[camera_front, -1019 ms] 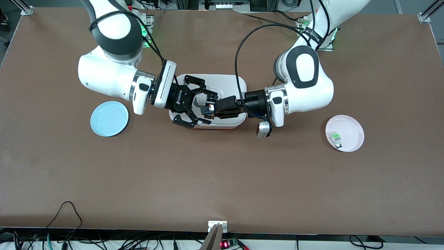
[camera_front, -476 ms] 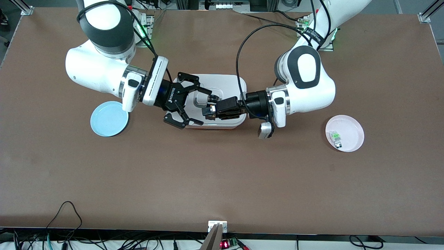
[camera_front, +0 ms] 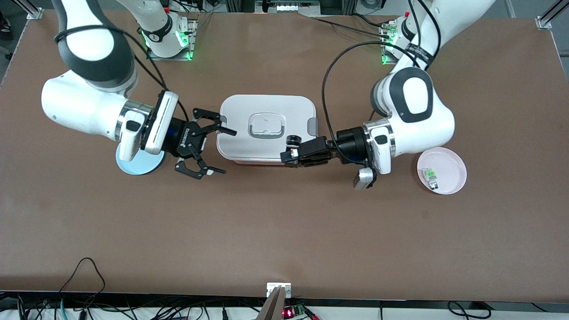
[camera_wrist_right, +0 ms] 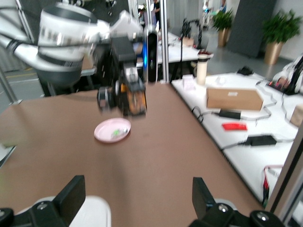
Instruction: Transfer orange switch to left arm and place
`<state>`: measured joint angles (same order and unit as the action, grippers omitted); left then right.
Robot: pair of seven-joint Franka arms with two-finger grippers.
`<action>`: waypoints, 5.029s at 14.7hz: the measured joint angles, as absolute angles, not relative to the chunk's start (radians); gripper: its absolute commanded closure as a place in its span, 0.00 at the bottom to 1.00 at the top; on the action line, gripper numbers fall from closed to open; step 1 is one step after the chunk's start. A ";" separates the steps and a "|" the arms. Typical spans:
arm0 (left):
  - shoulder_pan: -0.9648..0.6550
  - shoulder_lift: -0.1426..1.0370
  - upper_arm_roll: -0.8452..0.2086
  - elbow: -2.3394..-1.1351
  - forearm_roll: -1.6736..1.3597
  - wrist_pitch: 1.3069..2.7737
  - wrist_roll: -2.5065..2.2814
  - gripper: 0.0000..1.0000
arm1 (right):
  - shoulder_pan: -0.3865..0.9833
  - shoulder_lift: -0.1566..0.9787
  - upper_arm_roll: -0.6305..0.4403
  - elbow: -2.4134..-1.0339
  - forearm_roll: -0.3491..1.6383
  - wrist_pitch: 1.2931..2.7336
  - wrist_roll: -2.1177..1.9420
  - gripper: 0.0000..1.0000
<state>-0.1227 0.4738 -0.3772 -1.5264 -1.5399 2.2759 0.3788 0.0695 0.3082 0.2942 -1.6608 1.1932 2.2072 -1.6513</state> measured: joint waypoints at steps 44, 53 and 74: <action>0.508 0.543 -0.372 -1.981 0.198 2.386 1.287 0.90 | -0.026 0.161 -0.056 -1.551 -0.114 1.570 0.022 0.00; 0.514 0.543 -0.372 -2.009 0.198 2.423 1.294 0.00 | -0.026 0.160 -0.057 -1.535 -0.107 1.601 -0.054 0.00; 0.494 0.407 -0.676 -1.391 0.197 1.271 0.271 0.00 | -0.024 0.064 -0.088 -1.569 -0.061 1.566 -0.035 0.00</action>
<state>0.4939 0.4070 -0.6760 -1.3915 0.1969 1.2713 0.2707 -0.0240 0.0643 -0.0879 -1.5694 -0.0609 1.5664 -0.0346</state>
